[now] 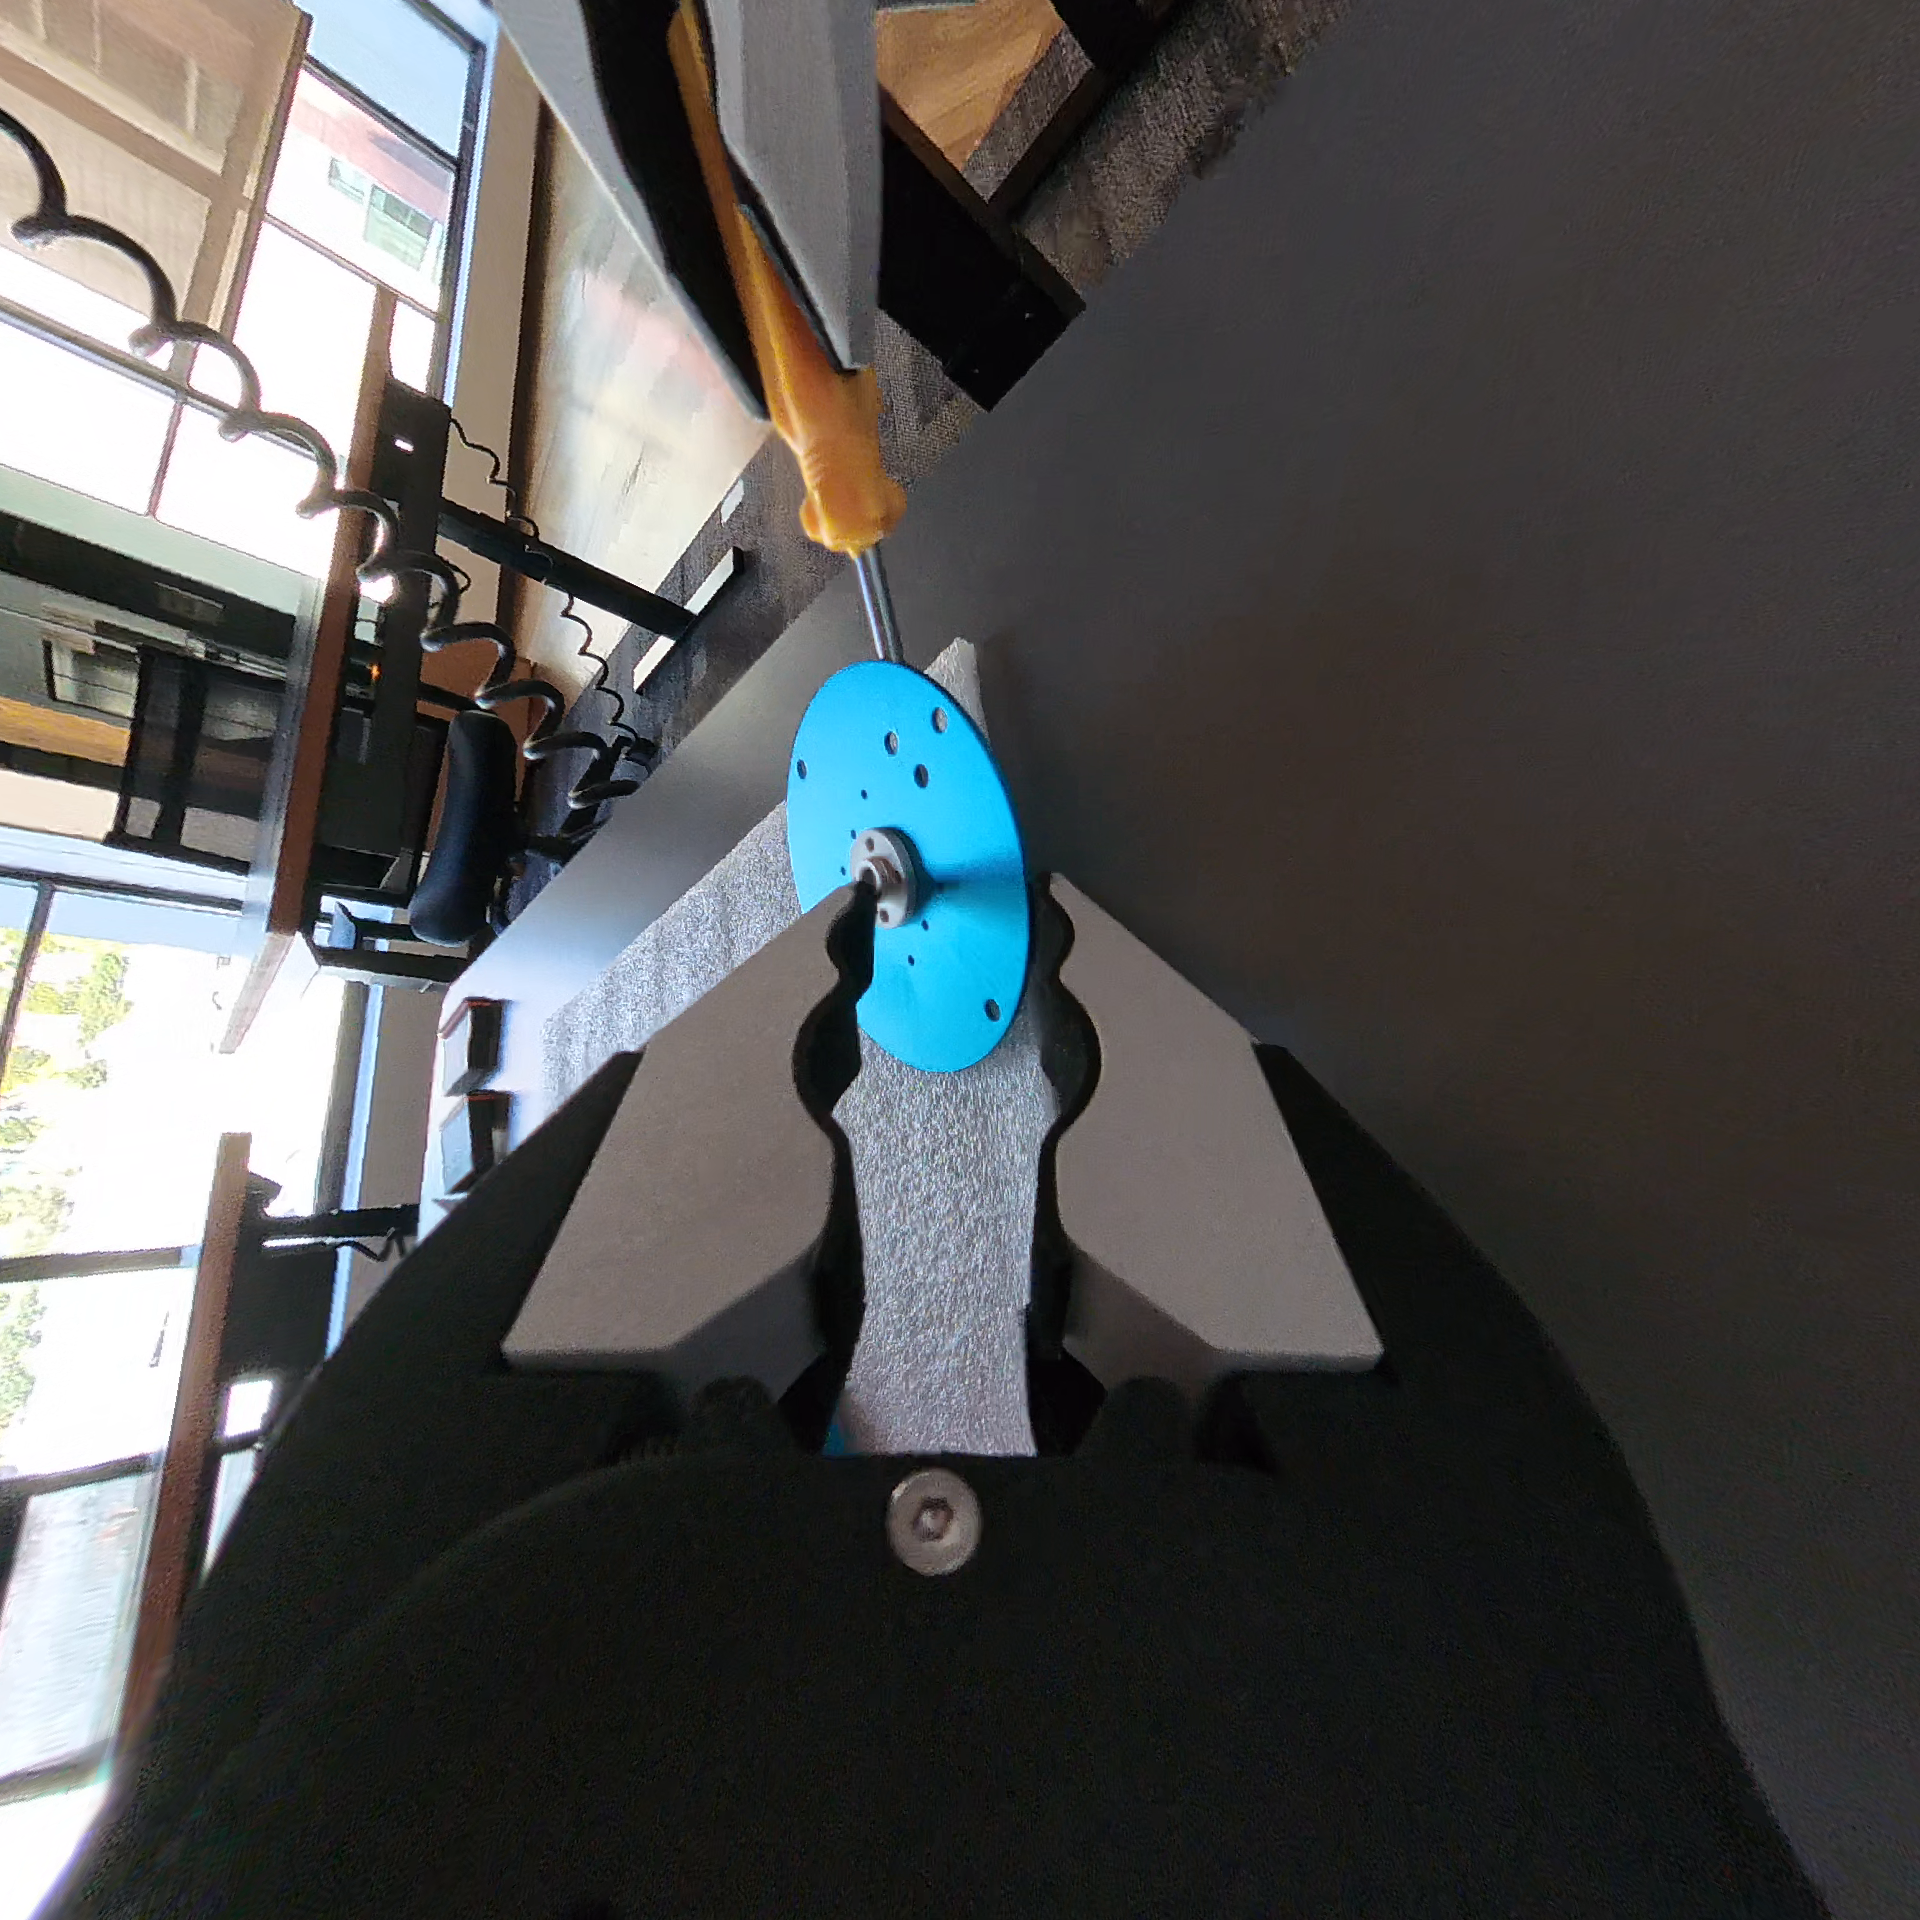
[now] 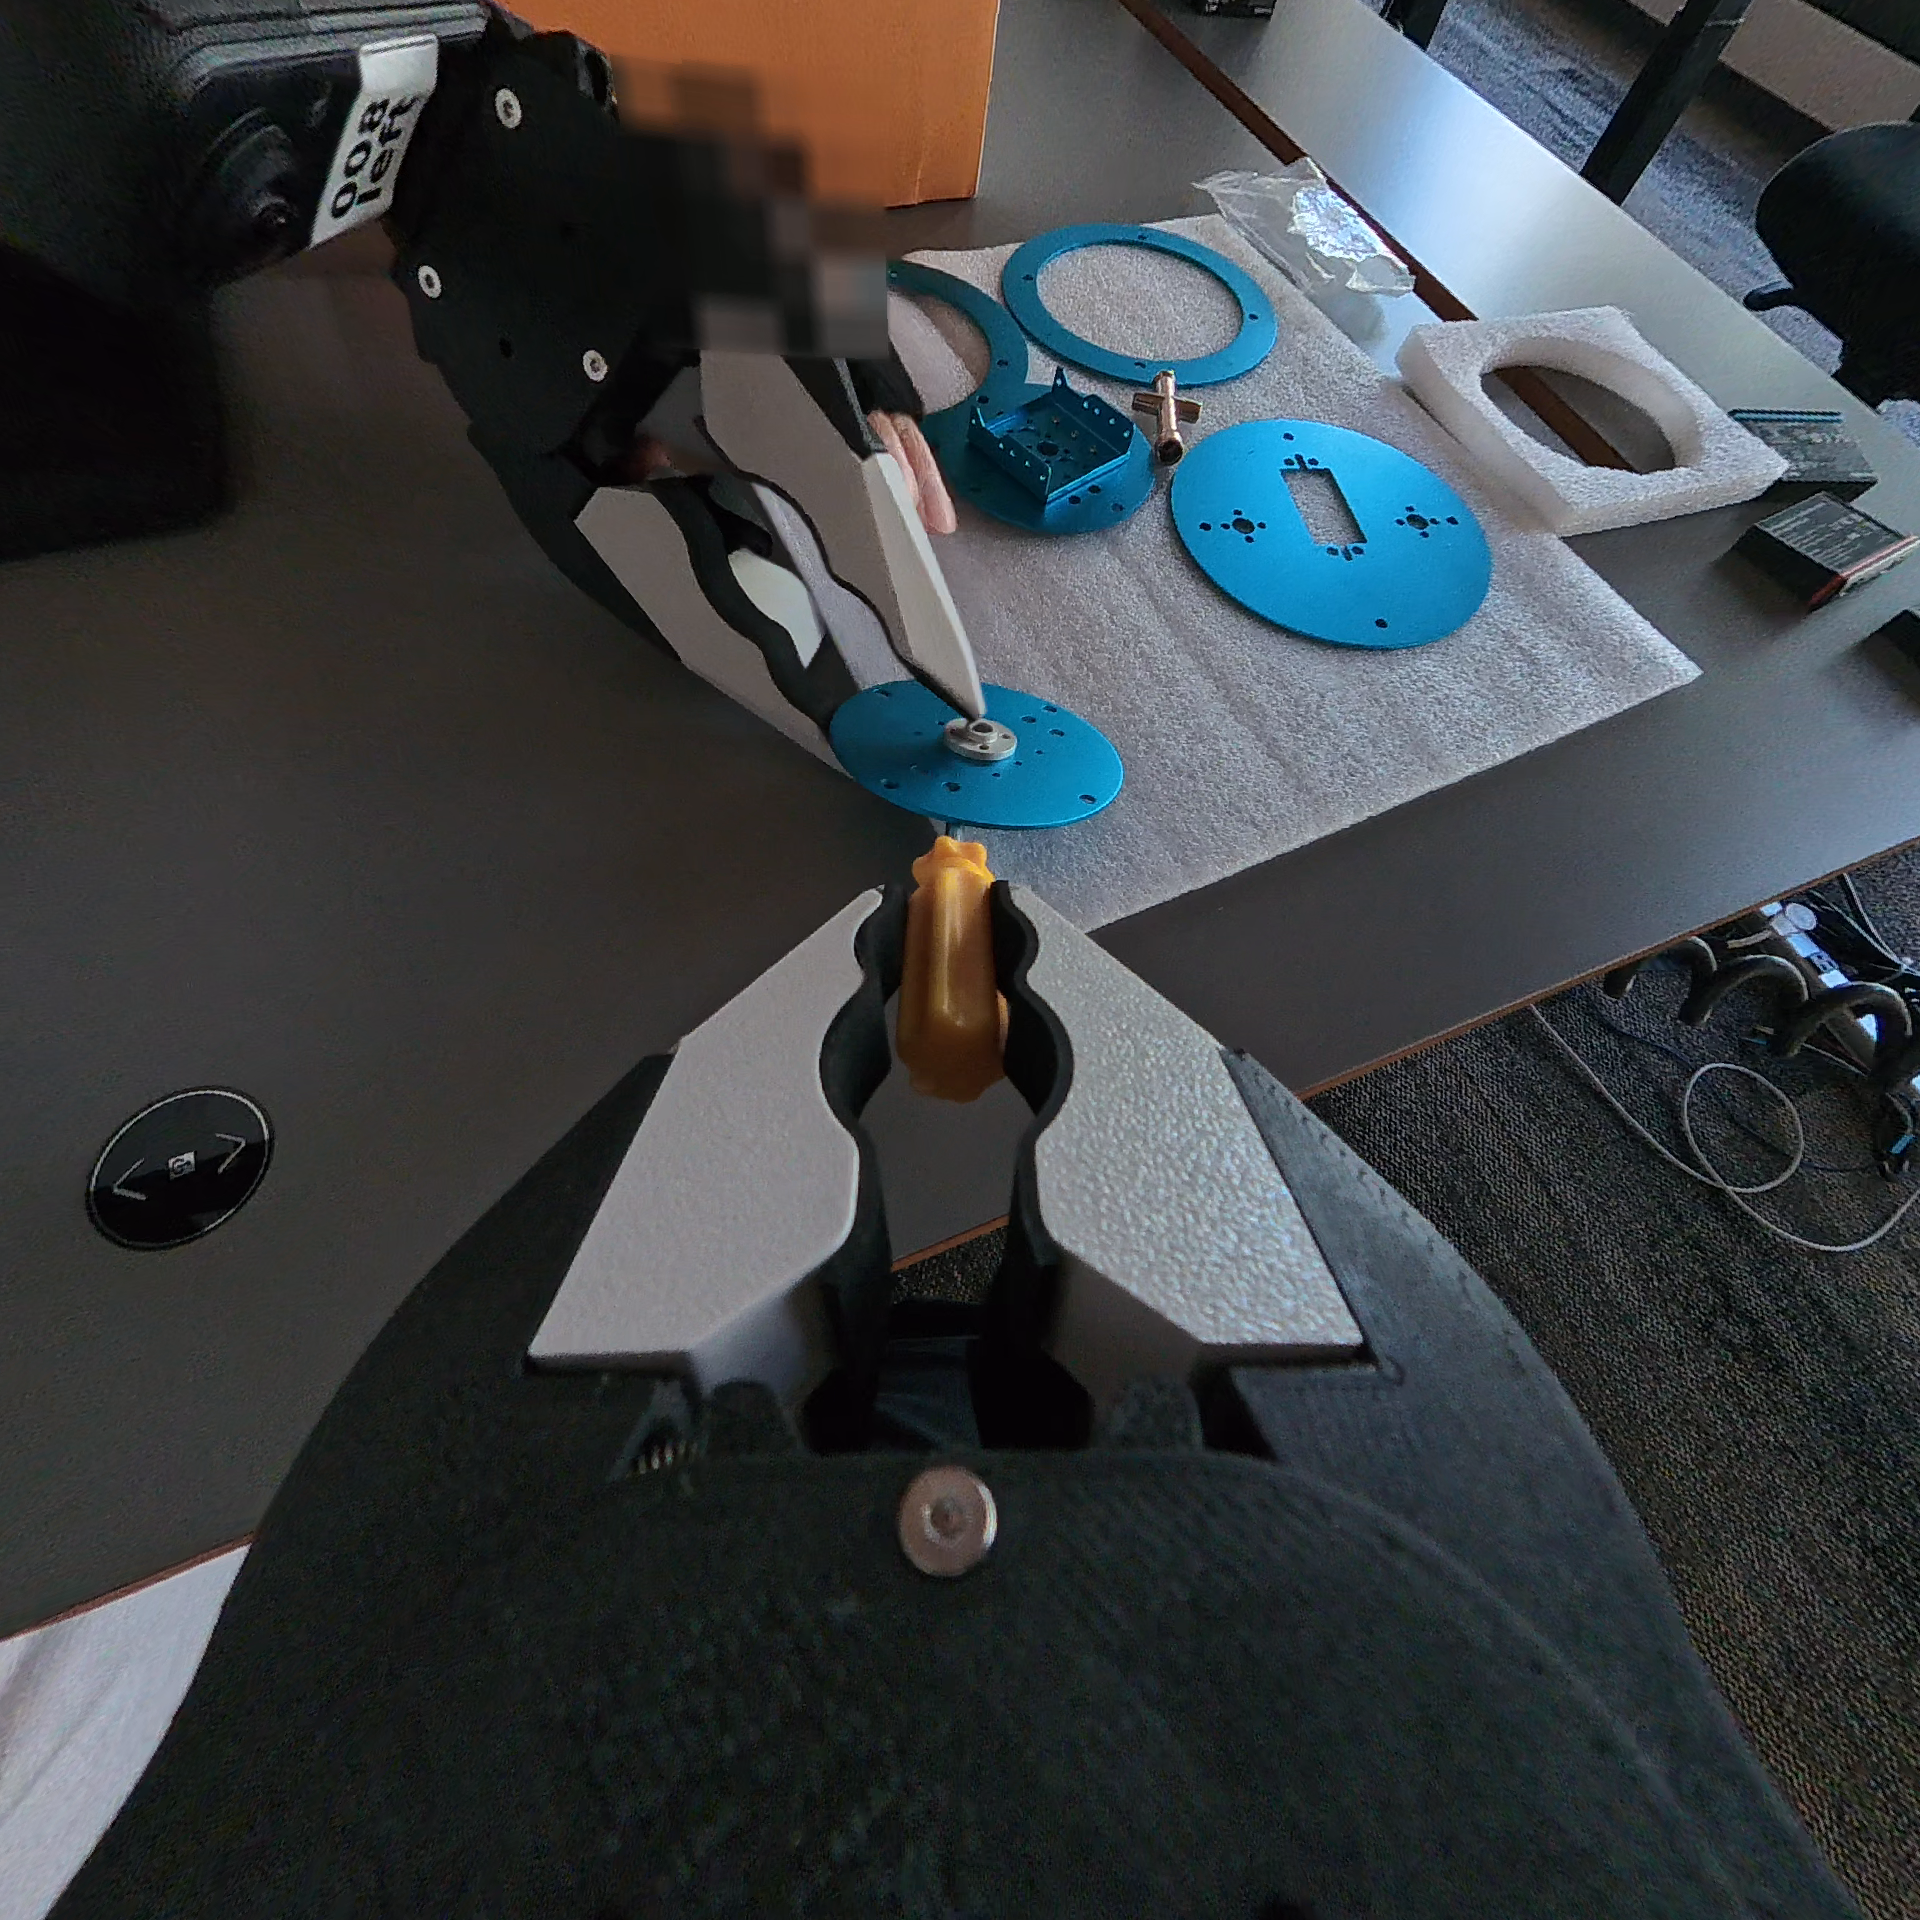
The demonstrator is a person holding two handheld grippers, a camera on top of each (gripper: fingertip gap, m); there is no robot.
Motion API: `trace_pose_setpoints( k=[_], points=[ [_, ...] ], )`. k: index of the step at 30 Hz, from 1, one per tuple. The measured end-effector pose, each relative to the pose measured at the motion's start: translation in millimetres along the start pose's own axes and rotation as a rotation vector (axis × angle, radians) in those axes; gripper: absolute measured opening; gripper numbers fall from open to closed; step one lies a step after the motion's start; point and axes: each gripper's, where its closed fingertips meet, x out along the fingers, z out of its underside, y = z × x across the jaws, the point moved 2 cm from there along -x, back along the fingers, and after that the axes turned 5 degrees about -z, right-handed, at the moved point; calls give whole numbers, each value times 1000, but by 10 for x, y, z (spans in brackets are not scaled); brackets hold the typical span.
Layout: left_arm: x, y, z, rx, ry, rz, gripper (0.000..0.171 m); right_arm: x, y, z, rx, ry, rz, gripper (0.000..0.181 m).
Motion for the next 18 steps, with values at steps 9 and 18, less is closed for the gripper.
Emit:
trace_pose_setpoints(
  k=[9, 18],
  points=[
    [19, -36, -6, -109, -11, 24, 25, -6, -6, 13, -3, -3, -1, 15],
    [-13, -161, -57, -297, 7, 99, 18, -14, -20, -18, -9, 3, -16, 15]
  ],
)
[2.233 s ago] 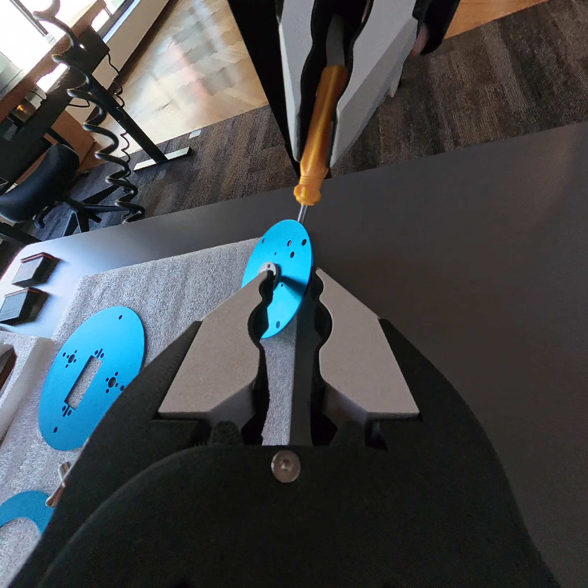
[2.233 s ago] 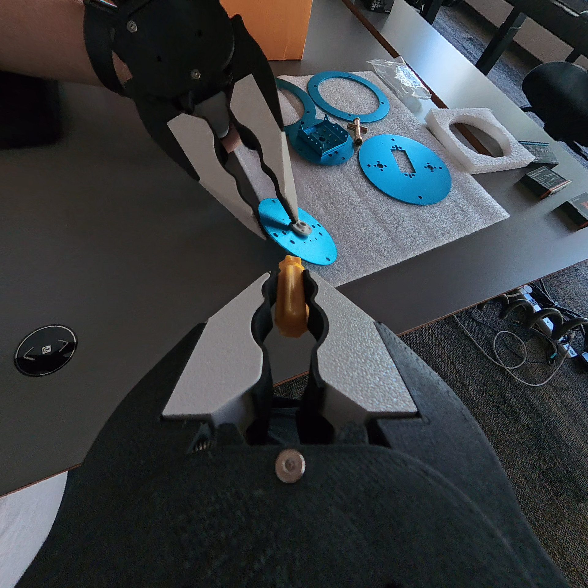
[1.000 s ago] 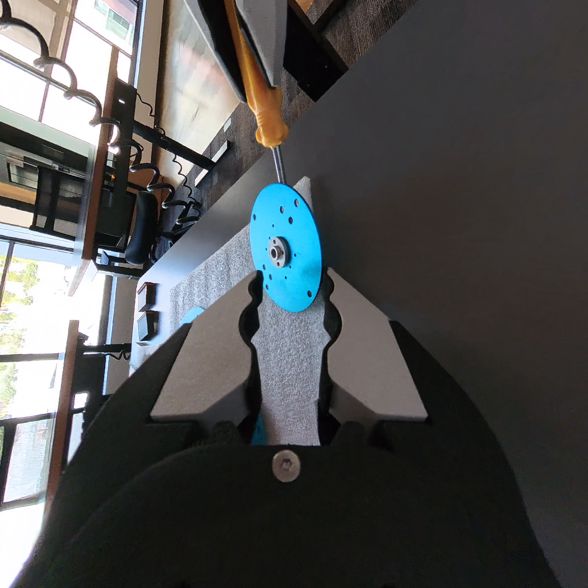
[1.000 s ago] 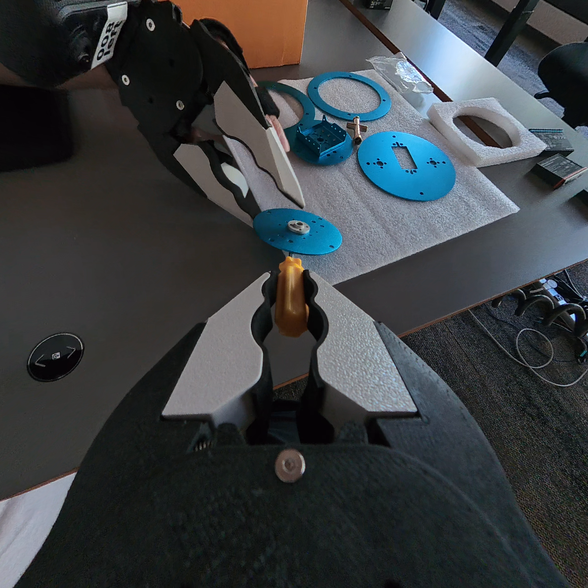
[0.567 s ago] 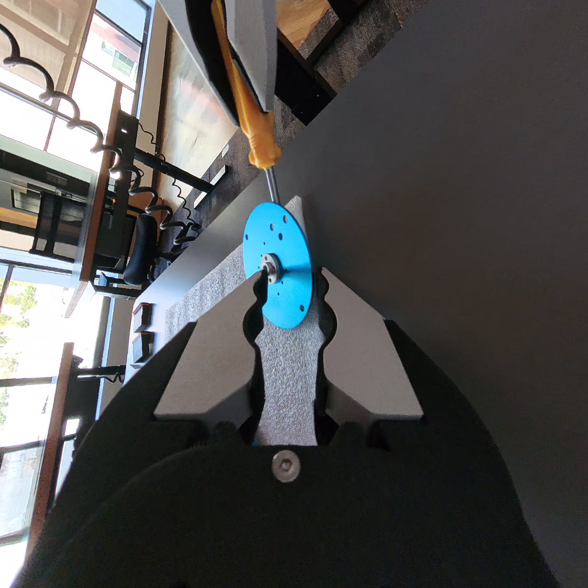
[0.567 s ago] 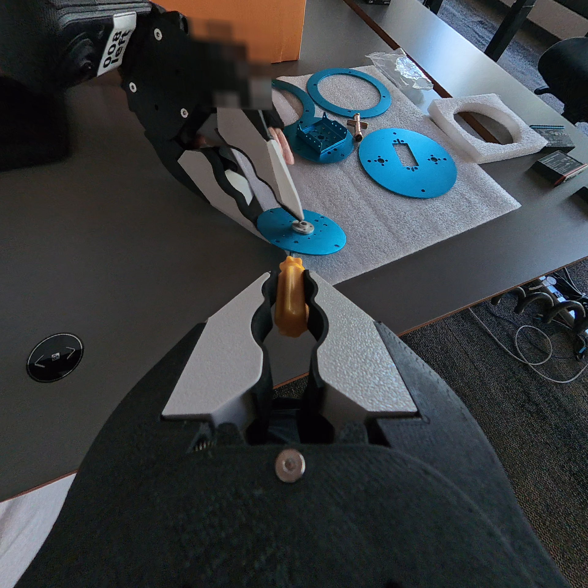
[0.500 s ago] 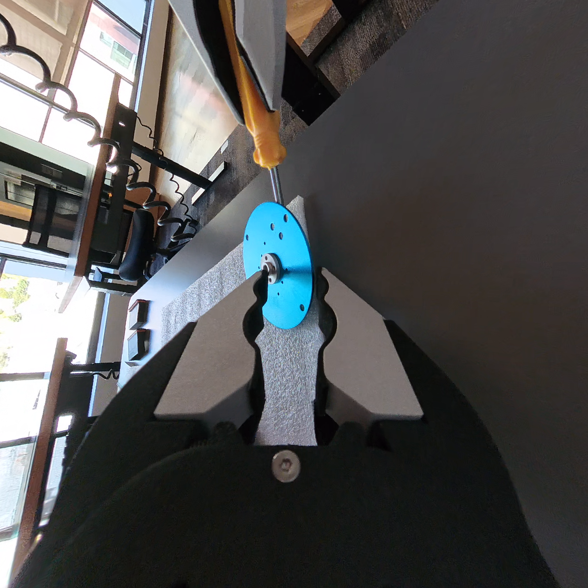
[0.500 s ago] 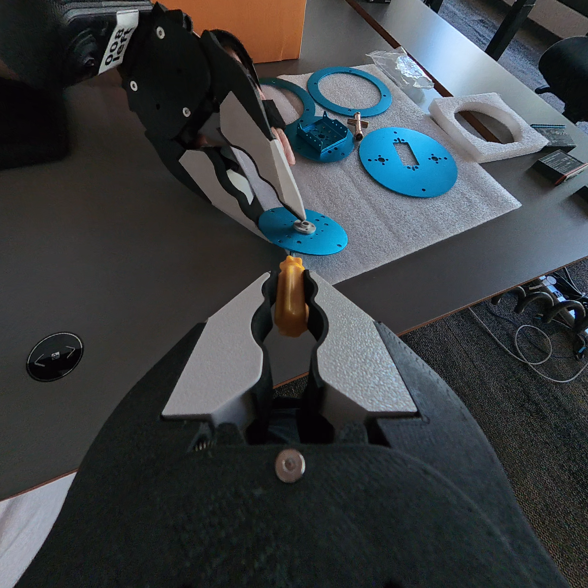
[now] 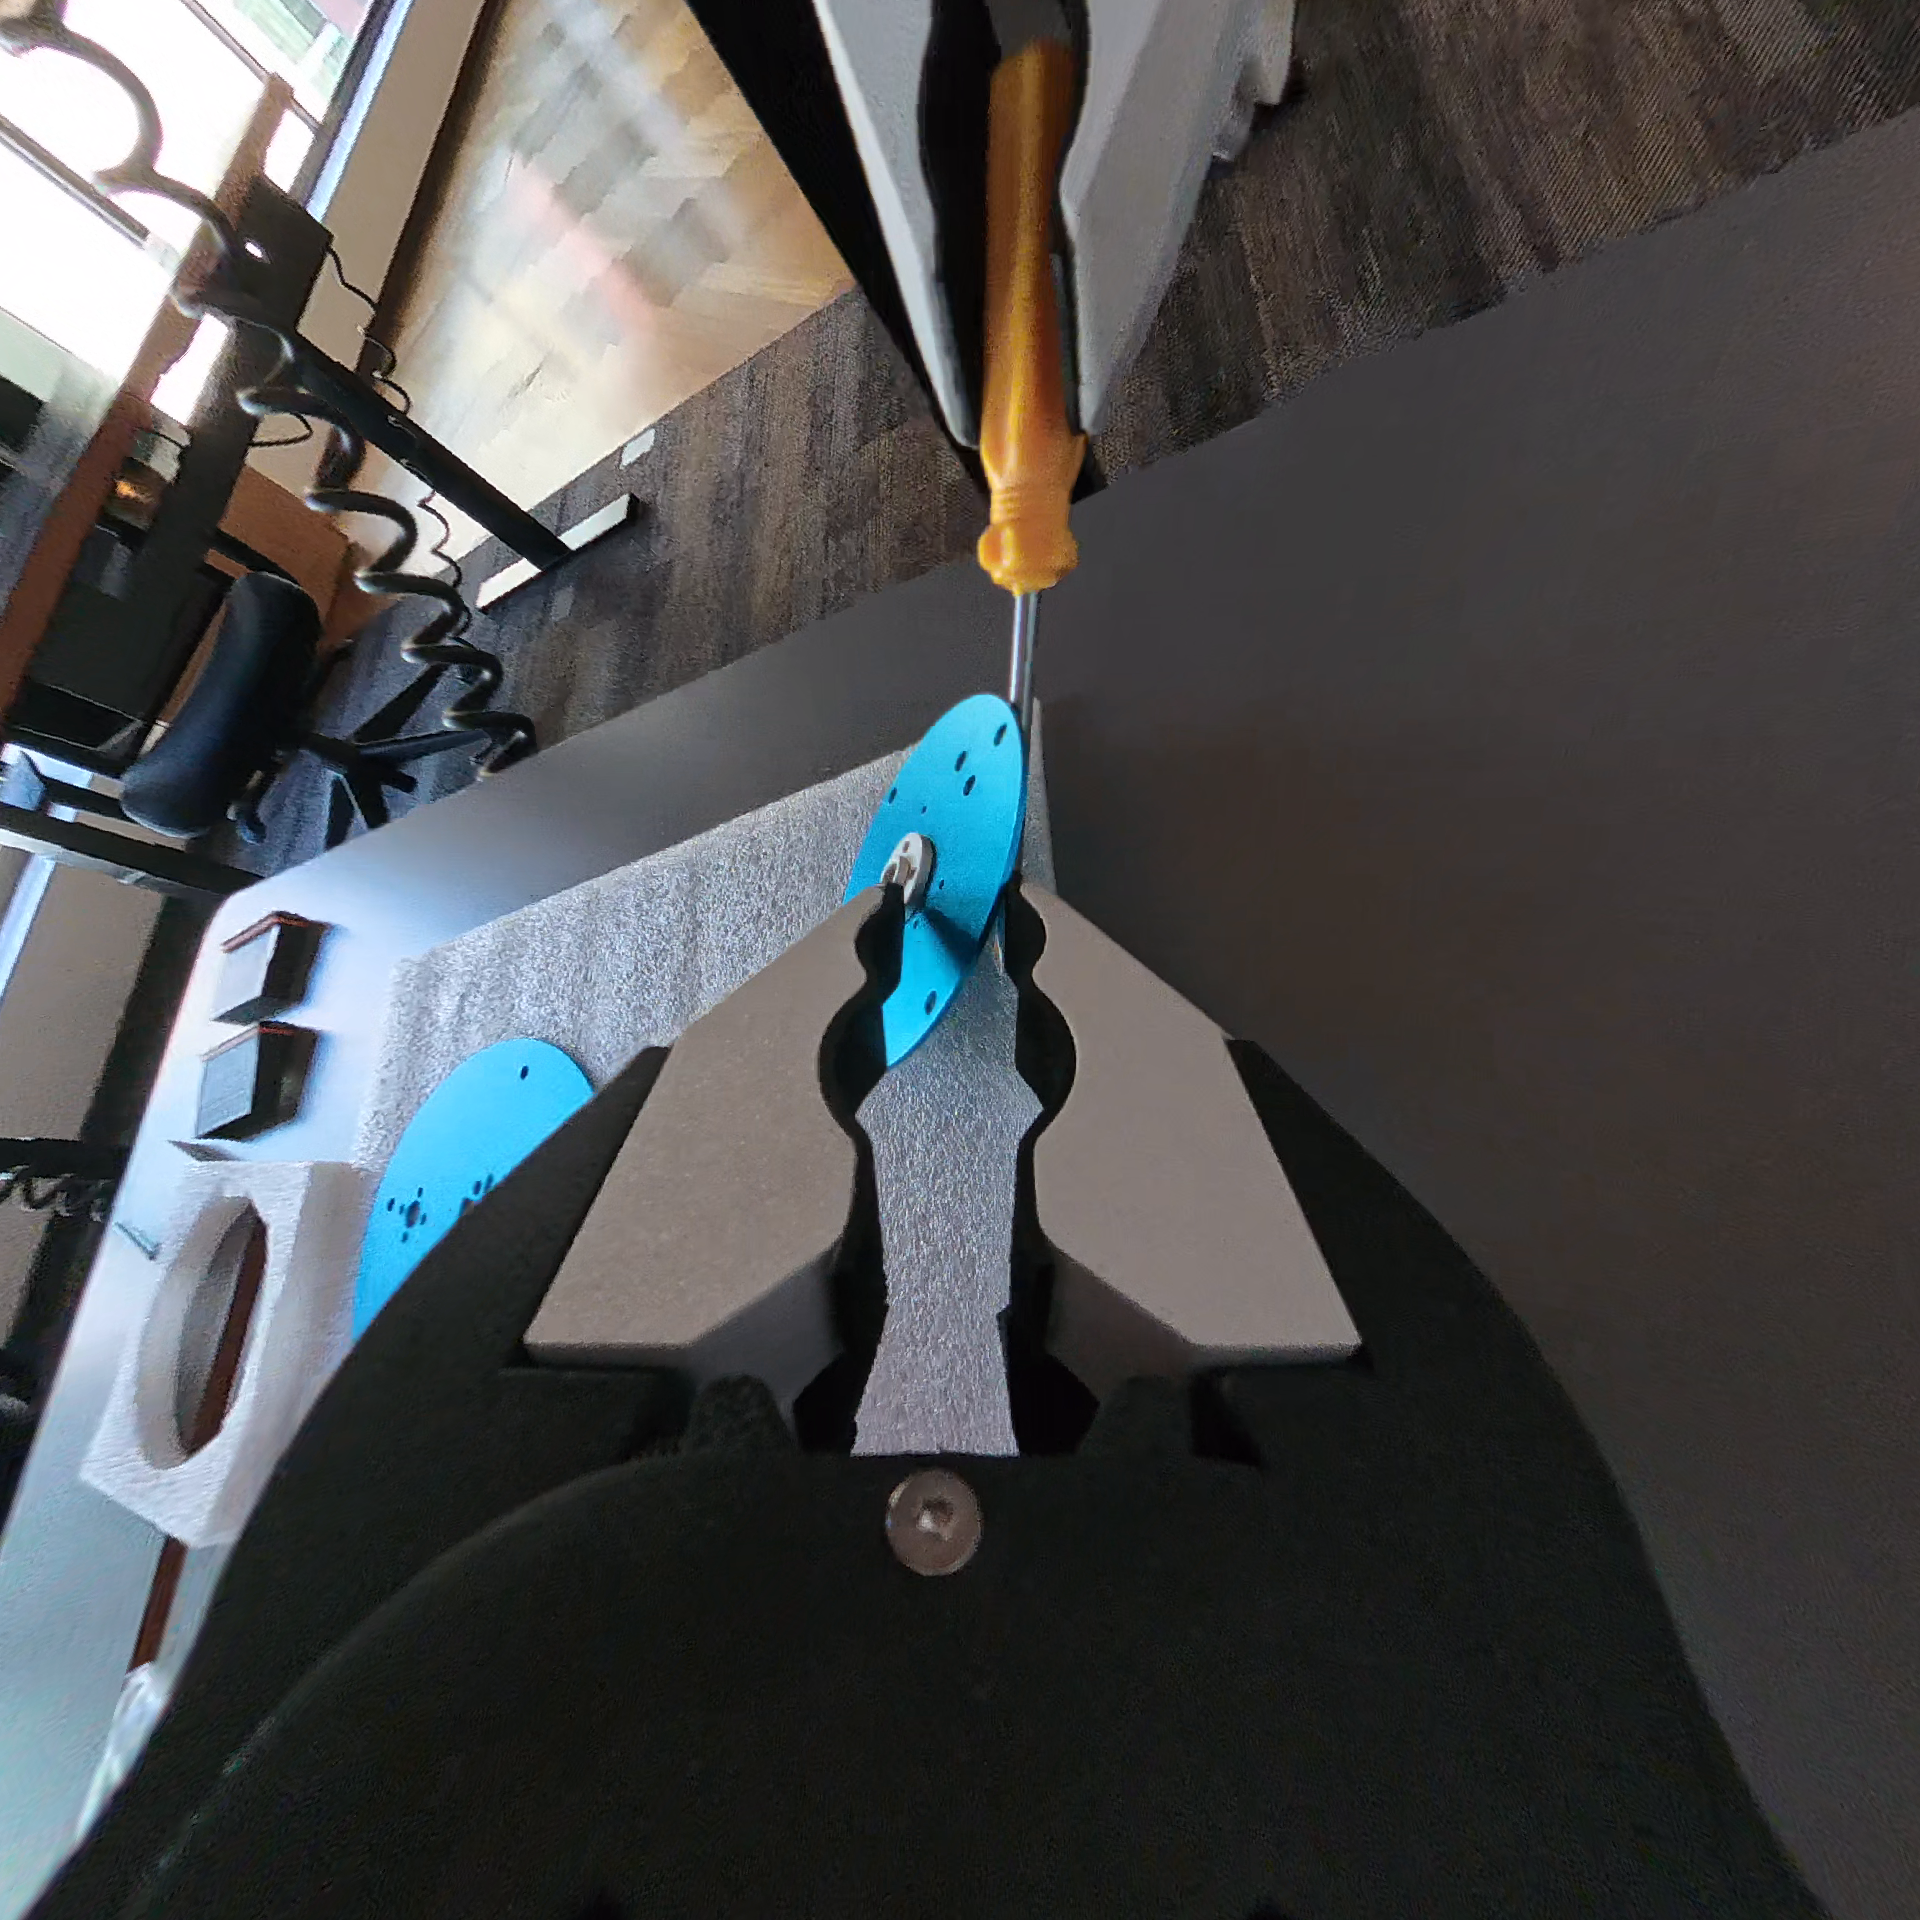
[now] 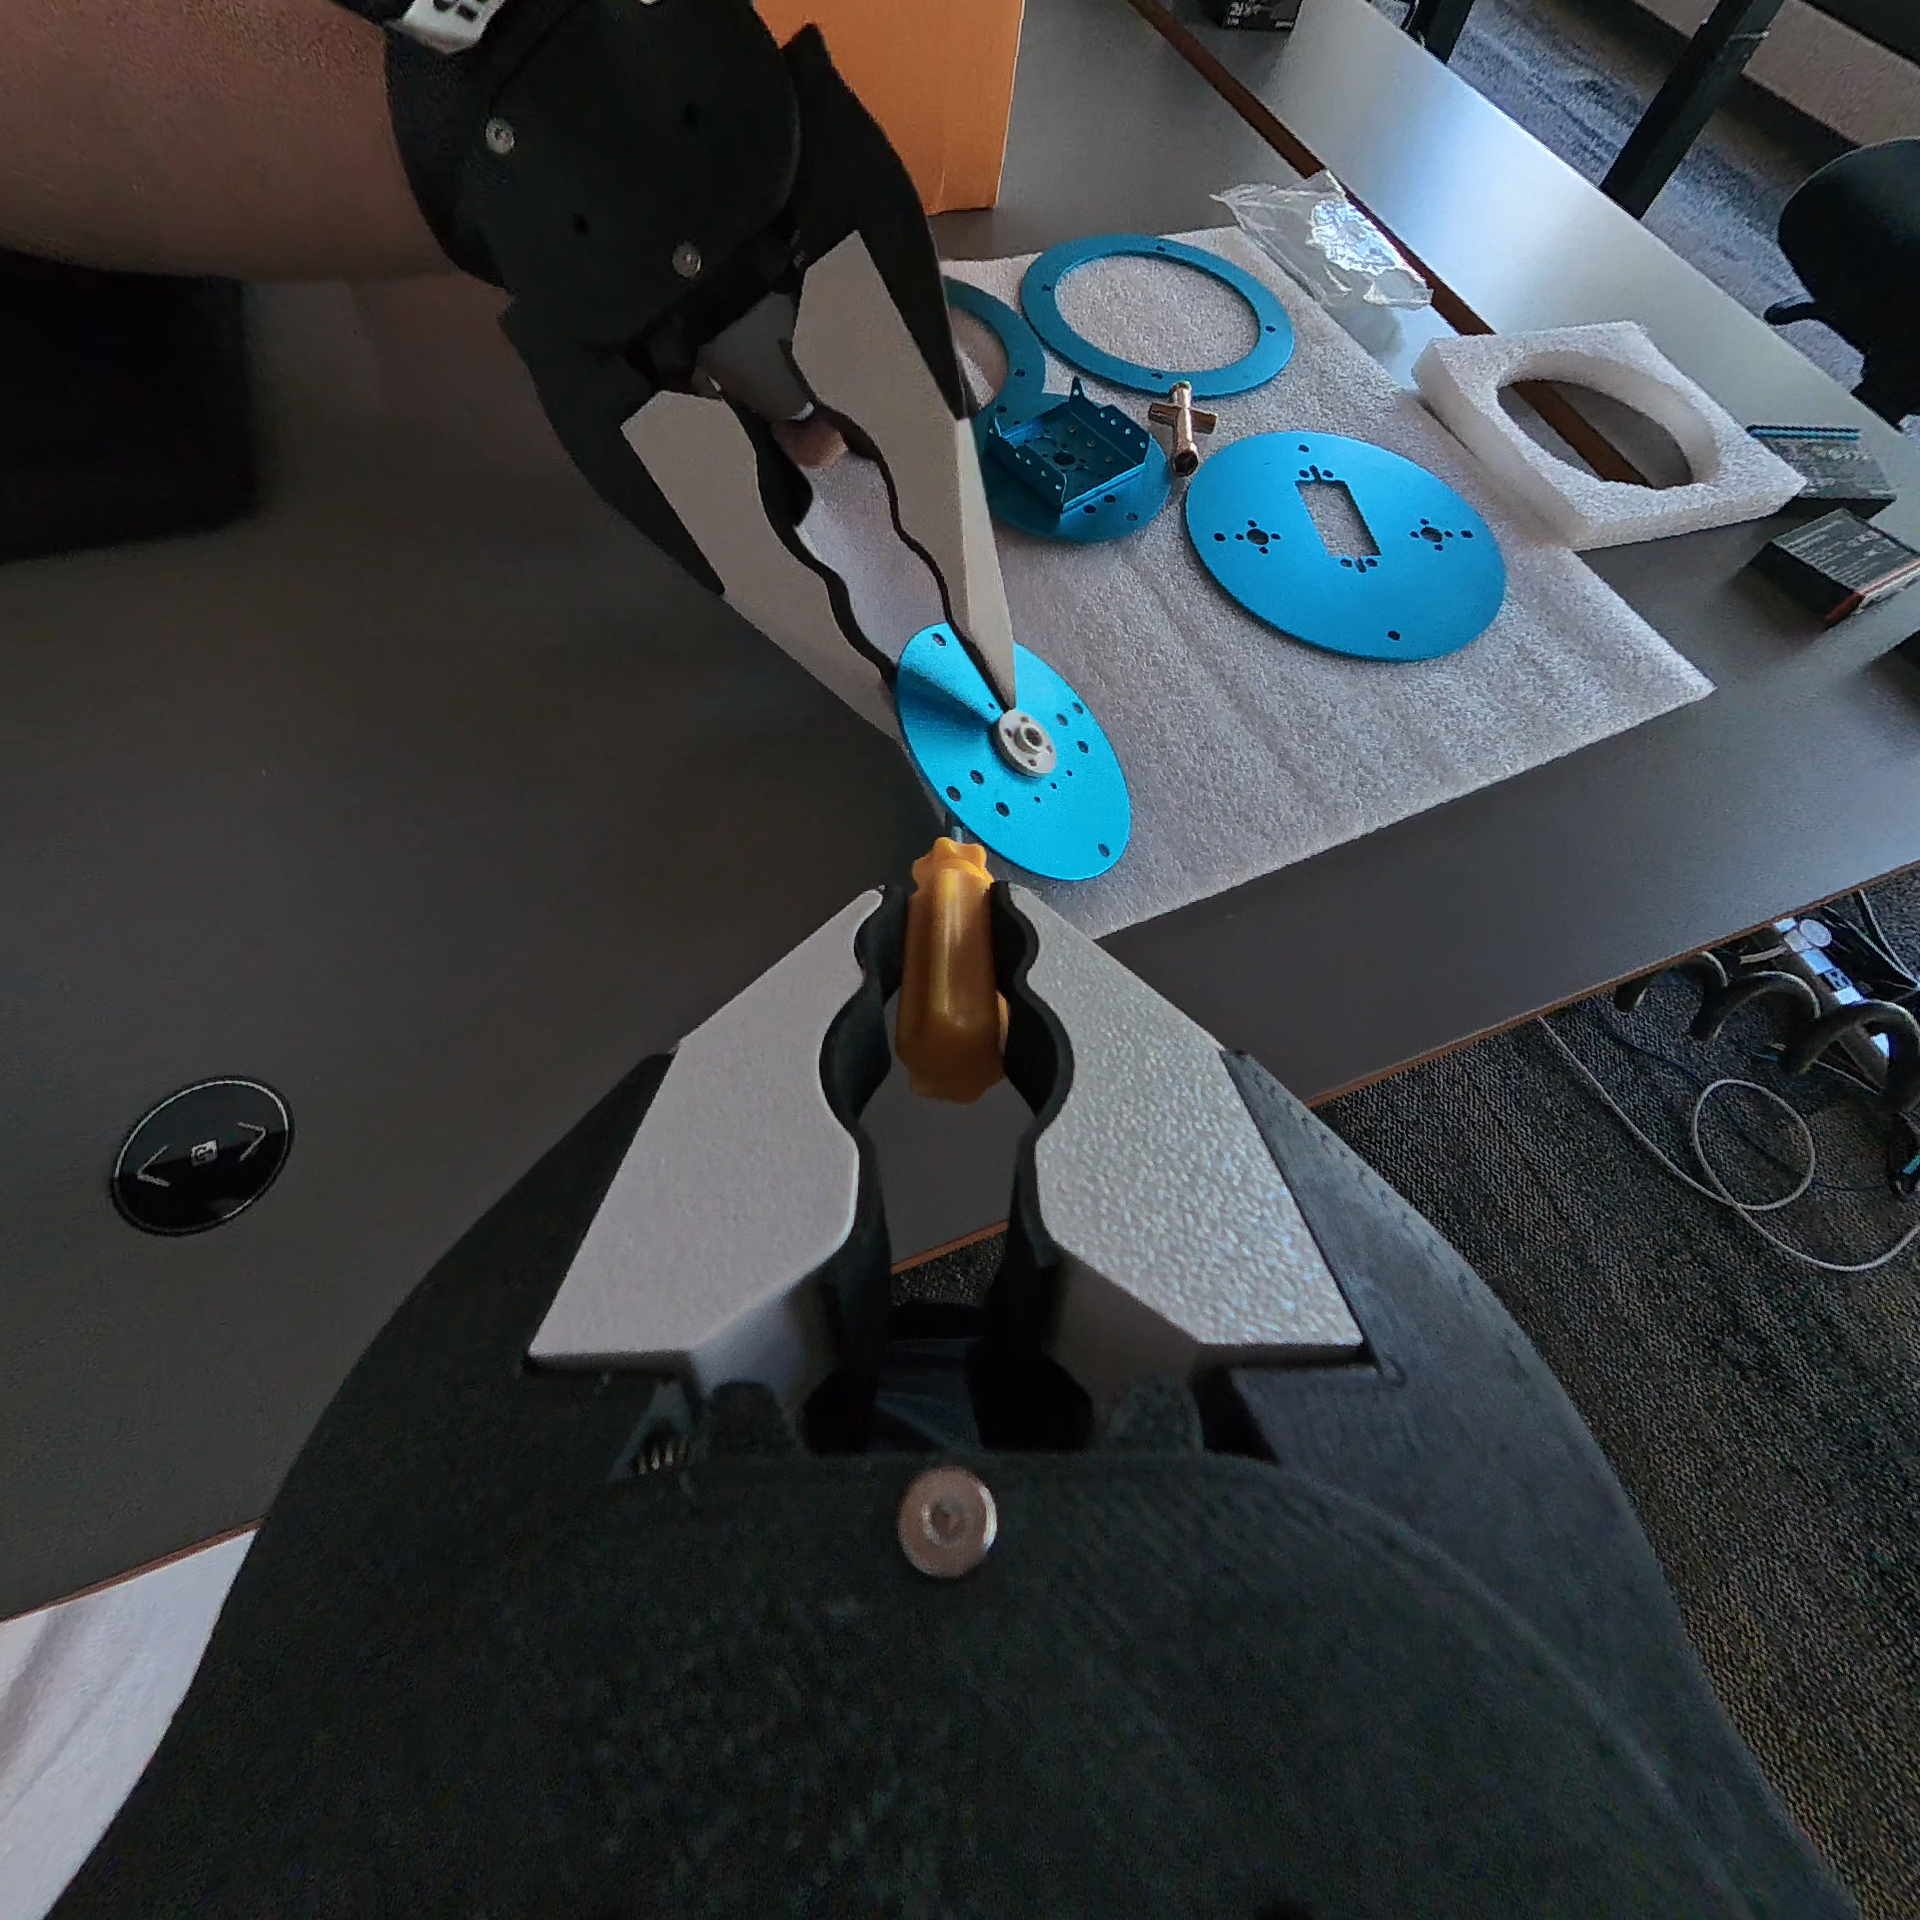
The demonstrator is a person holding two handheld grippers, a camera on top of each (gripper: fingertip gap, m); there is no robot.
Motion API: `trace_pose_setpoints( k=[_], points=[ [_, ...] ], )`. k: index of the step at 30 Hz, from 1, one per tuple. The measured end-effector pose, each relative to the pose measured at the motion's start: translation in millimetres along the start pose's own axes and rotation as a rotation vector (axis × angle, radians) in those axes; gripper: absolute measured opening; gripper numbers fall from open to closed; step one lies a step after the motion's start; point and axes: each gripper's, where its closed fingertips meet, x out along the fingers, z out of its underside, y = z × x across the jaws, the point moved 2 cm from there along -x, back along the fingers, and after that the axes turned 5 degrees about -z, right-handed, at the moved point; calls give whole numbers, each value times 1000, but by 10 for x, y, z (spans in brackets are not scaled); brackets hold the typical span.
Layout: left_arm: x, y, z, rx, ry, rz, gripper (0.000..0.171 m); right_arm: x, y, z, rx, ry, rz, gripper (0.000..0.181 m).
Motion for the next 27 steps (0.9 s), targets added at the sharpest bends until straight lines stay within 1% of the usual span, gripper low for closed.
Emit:
trace_pose_setpoints(
  k=[2, 4, 7, 10, 13, 15, 21, 27],
  points=[
    [3, -24, 6, -30, -19, 25, 20, 2, 2, -3, 0, -2, -2, 15],
    [12, -46, 0, -63, -25, 46, 27, 4, 6, -7, 1, -2, -6, 15],
    [27, -53, -1, -108, -38, 97, 29, 3, 11, -17, 2, -1, -10, 15],
    [48, -28, 10, -81, -62, 144, 30, 5, 6, -23, 5, -3, -22, 15],
    [82, 1, 19, -30, -89, 168, 29, 1, 11, -20, 6, -6, -24, 15],
    [84, -5, 12, -24, -105, 181, 29, -6, 15, -16, 9, -4, -24, 15],
    [46, -89, -46, -147, -112, 237, 25, -42, 43, -15, 16, 3, -23, 15],
    [35, -204, -84, -259, -85, 248, 19, -92, 127, -43, 9, 9, -4, 15]
  ],
)
